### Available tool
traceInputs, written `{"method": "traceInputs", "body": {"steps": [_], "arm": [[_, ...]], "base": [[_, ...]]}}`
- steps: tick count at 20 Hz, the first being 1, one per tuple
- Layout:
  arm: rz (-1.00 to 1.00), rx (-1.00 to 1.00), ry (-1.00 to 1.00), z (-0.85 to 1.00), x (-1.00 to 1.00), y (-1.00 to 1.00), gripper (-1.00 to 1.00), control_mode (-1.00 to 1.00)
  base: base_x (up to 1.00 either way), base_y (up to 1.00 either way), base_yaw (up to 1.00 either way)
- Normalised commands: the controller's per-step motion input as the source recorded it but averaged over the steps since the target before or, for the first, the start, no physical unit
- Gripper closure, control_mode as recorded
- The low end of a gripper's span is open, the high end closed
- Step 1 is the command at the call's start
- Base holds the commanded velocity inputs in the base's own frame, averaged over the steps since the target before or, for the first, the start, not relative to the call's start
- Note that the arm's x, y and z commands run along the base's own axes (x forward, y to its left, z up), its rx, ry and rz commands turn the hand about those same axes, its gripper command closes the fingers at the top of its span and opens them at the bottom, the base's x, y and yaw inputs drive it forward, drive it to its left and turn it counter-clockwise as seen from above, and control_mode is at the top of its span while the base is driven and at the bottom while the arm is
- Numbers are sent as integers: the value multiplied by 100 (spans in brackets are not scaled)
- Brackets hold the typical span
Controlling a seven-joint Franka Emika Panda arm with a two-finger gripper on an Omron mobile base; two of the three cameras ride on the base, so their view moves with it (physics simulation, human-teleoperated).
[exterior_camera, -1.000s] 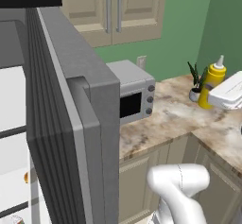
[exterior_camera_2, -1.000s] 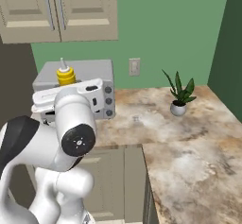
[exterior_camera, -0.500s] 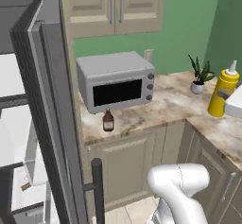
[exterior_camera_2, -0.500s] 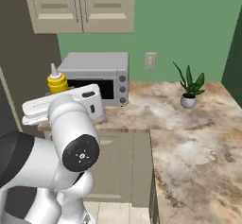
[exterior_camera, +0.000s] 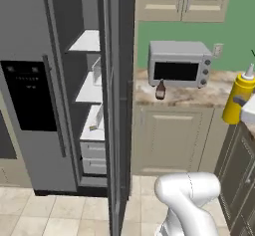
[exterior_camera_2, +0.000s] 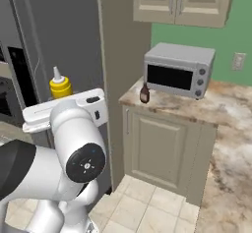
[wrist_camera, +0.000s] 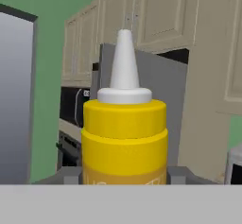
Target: Place the mustard and ketchup from the counter to the top shelf of the fridge. If the existing items in the fridge are on the top shelf, move them to other shelves.
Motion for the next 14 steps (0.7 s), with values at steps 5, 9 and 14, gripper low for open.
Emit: {"method": "traceInputs", "body": {"steps": [5, 9, 14], "arm": [[0, 0, 0, 0, 0, 0, 100, 100], [0, 0, 0, 0, 0, 0, 100, 100], [0, 0, 0, 0, 0, 0, 100, 100]], "base": [[-76, 100, 39], [-25, 100, 10], [10, 100, -10]]}}
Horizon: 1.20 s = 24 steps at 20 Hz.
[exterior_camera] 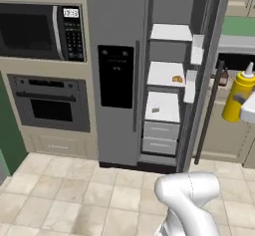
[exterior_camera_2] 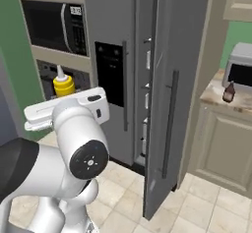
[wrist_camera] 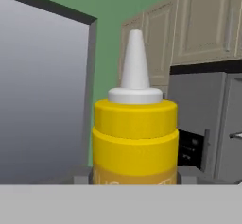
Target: Place the mustard and ketchup from the counter to the top shelf of the fridge. If the existing items in the fridge are on the top shelf, move them to other shelves.
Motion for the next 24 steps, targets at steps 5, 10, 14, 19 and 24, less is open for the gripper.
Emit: {"method": "traceInputs", "body": {"steps": [5, 10, 14, 19, 24], "arm": [[0, 0, 0, 0, 0, 0, 100, 100], [0, 0, 0, 0, 0, 0, 100, 100], [0, 0, 0, 0, 0, 0, 100, 100], [0, 0, 0, 0, 0, 0, 100, 100], [0, 0, 0, 0, 0, 0, 100, 100]], "base": [[64, 100, -29], [95, 100, -46], [100, 85, -44], [97, 17, -25], [79, -33, -11]]}}
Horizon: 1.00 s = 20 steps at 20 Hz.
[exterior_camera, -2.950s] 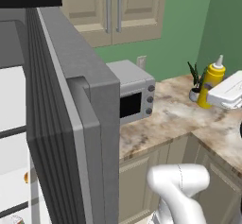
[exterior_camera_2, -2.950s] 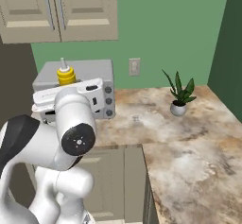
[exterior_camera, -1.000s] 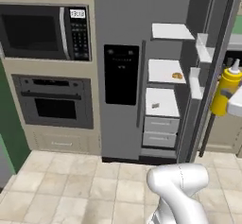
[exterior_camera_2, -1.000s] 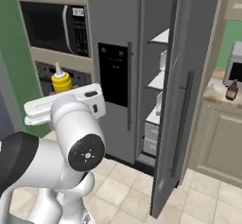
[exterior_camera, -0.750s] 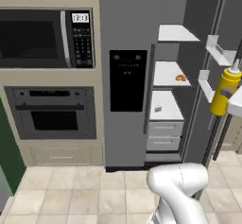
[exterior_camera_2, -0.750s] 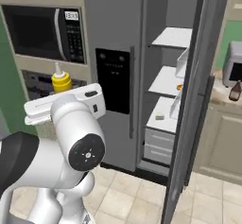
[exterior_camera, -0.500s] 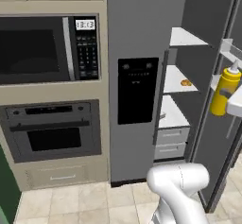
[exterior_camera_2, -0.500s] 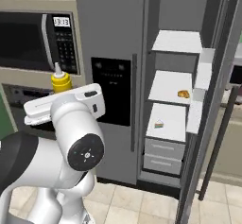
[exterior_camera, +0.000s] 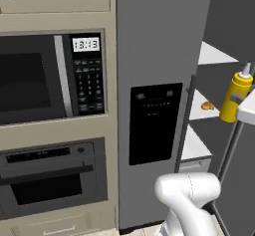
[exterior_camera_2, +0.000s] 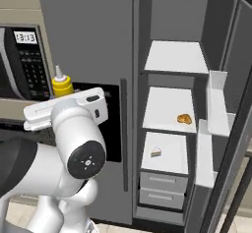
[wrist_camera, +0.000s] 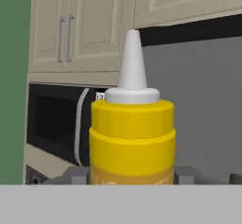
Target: Place the mustard and ketchup from the counter to the top shelf of the fridge. If the existing items in the fridge are on the top shelf, move them to other shelves.
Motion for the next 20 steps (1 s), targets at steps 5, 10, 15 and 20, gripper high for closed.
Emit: {"method": "traceInputs", "body": {"steps": [5, 10, 15, 20], "arm": [[0, 0, 0, 0, 0, 0, 100, 100], [0, 0, 0, 0, 0, 0, 100, 100], [0, 0, 0, 0, 0, 0, 100, 100], [0, 0, 0, 0, 0, 0, 100, 100]], "base": [[79, -33, -12], [12, -78, -3], [13, -32, -2], [44, 8, -2]]}}
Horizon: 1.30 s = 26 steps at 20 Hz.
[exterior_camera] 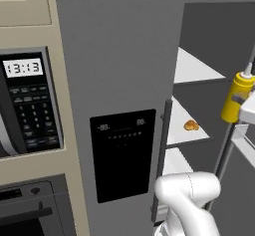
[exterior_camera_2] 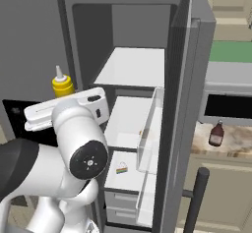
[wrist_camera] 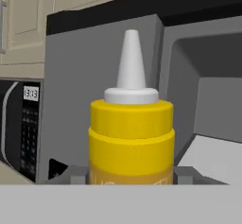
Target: Place the mustard and ketchup from the counter to the top shelf of the fridge. If the existing items in the fridge are on the top shelf, move them to other shelves.
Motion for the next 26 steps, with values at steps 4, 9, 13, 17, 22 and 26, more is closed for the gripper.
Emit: {"method": "traceInputs", "body": {"steps": [4, 9, 13, 17, 22, 26], "arm": [[-5, 0, 12, 0, 95, 4, 100, -100], [-10, 0, 14, 0, 100, 0, 100, -100], [-12, 4, 10, 0, 100, -4, 100, -100], [-13, 3, 3, 0, 100, -1, 100, -100], [-7, 1, 0, -11, 99, -39, 100, -100], [-3, 4, 0, 0, 100, -51, 100, -100]], "base": [[0, 0, 0], [0, 0, 0], [0, 0, 0], [0, 0, 0], [0, 0, 0], [0, 0, 0]]}}
